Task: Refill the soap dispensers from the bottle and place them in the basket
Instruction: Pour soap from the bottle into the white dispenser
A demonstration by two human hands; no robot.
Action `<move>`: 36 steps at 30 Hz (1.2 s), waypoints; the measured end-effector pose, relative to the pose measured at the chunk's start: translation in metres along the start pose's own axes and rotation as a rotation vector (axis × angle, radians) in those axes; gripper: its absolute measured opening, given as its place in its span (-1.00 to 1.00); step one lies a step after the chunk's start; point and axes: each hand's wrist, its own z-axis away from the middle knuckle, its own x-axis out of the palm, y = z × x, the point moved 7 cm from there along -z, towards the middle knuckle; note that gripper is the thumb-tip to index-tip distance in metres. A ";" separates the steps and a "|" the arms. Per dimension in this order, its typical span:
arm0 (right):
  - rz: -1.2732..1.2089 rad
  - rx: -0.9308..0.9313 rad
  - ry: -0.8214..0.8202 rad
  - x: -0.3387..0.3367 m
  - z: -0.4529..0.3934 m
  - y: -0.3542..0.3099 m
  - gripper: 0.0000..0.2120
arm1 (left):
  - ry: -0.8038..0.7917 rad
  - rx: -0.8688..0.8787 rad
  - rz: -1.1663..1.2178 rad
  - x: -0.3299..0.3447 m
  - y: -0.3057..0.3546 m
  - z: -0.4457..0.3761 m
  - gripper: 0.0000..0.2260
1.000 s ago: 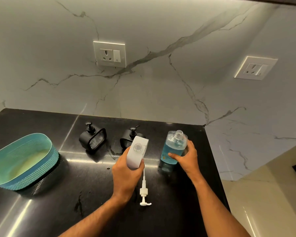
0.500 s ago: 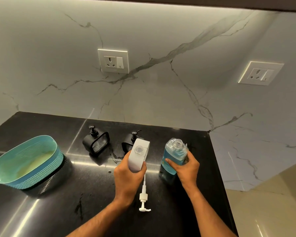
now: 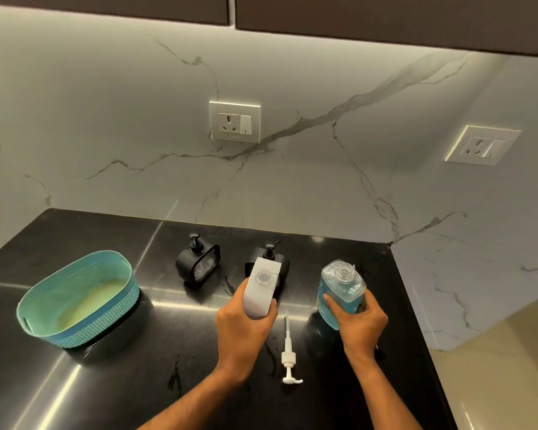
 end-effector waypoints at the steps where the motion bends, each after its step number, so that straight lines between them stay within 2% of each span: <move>1: -0.002 -0.024 0.011 0.000 0.005 -0.010 -0.45 | -0.005 0.002 0.005 -0.004 -0.001 0.000 -0.45; 5: 0.000 -0.133 0.018 0.002 0.021 -0.048 -0.49 | 0.014 -0.009 0.003 -0.015 -0.009 0.003 -0.50; 10: 0.063 -0.270 0.002 0.012 0.042 -0.087 -0.52 | 0.020 0.004 -0.006 -0.028 -0.014 0.007 -0.43; 14: 0.168 -0.360 -0.017 0.024 0.057 -0.103 -0.58 | 0.010 0.005 -0.046 -0.041 -0.013 0.008 -0.41; 19: 0.277 -0.416 -0.046 0.039 0.074 -0.118 -0.57 | -0.017 0.022 -0.115 -0.056 -0.014 0.007 -0.40; 26: 0.419 -0.467 -0.087 0.059 0.084 -0.132 -0.51 | -0.046 0.114 -0.161 -0.069 -0.010 0.006 -0.27; 36: 0.698 -0.581 -0.110 0.076 0.089 -0.143 -0.32 | -0.060 0.137 -0.169 -0.079 -0.018 0.002 -0.24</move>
